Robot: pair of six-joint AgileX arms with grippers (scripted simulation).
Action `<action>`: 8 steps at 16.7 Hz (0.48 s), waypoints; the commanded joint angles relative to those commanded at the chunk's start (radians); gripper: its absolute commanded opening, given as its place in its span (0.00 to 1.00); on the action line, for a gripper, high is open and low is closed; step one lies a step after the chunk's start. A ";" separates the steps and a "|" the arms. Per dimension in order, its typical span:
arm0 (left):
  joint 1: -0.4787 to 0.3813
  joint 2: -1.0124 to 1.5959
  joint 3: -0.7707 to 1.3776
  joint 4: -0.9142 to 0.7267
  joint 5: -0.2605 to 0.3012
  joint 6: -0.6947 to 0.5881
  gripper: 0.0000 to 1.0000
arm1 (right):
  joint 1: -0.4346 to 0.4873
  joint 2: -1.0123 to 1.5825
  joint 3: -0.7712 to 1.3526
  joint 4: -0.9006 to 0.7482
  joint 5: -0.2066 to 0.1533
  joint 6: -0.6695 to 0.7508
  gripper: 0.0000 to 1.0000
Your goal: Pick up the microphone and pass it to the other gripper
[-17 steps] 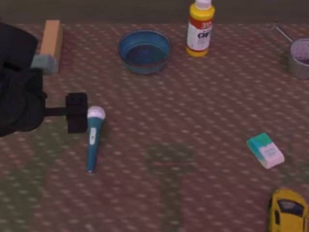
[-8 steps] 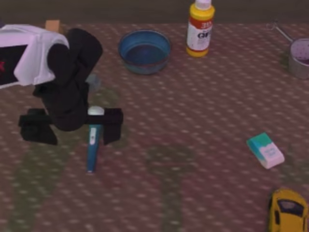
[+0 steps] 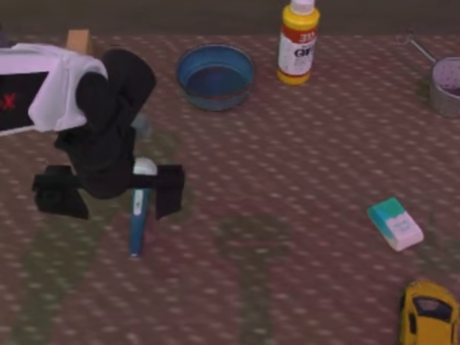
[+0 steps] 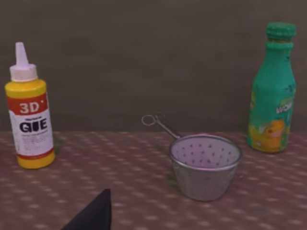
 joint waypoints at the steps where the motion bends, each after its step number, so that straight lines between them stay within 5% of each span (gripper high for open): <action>1: 0.000 0.022 -0.012 0.033 0.000 0.001 1.00 | 0.000 0.000 0.000 0.000 0.000 0.000 1.00; 8: 0.007 0.199 -0.110 0.314 0.002 0.011 1.00 | 0.000 0.000 0.000 0.000 0.000 0.000 1.00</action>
